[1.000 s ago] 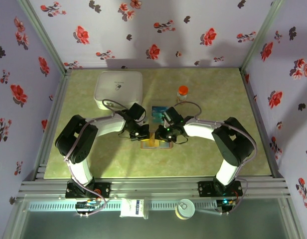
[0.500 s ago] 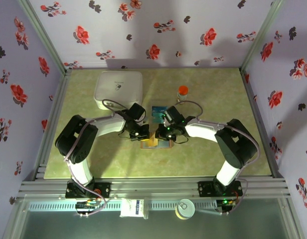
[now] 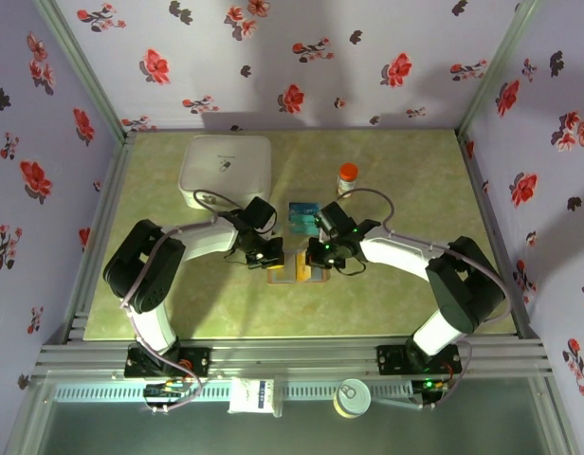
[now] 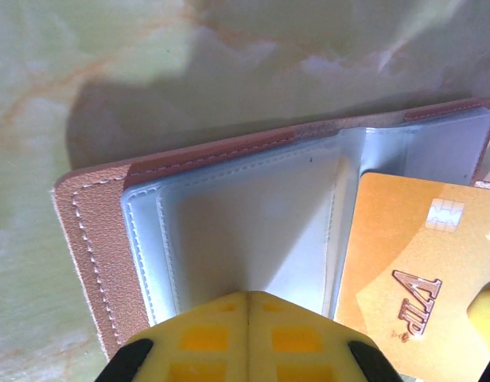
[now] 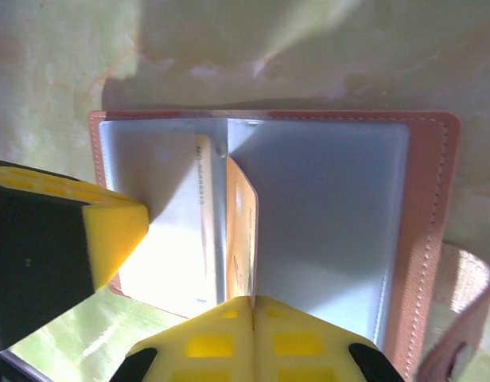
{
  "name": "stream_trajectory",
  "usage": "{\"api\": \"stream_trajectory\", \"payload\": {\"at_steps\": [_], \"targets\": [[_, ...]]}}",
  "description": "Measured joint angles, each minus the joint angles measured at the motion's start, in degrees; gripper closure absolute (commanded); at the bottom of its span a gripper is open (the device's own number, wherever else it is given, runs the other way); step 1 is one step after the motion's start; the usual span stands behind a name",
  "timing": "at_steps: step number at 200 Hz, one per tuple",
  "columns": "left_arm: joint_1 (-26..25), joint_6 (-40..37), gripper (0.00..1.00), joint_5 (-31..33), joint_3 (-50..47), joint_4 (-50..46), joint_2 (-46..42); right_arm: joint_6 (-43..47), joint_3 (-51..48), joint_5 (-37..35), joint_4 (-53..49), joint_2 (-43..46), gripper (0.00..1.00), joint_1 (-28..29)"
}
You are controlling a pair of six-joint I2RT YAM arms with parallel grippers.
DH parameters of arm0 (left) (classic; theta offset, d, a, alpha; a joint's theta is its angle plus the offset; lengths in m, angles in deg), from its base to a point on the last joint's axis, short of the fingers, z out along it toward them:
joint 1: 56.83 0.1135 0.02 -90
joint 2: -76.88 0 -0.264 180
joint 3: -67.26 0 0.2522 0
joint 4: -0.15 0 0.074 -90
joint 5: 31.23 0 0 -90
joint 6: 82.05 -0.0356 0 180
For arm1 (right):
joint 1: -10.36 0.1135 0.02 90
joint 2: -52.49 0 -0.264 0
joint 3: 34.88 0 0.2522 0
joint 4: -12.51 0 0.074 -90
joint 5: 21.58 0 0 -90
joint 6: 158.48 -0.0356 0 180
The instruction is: Take the credit cards out of the card holder
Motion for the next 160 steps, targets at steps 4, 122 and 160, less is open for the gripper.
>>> {"api": "stream_trajectory", "payload": {"at_steps": [4,122,160], "targets": [[0.0,0.0,1.0,0.0,0.0,0.0,0.0,0.1,0.0,-0.1,-0.1,0.0,0.95,0.0],[0.2,0.0,0.99,1.5,0.0,-0.9,-1.2,6.2,4.7,-1.5,-7.0,1.5,1.0,0.0],[1.3,0.0,0.95,2.4,-0.1,-1.2,-5.7,20.8,9.8,-3.3,-14.3,3.0,1.0,0.0]]}}
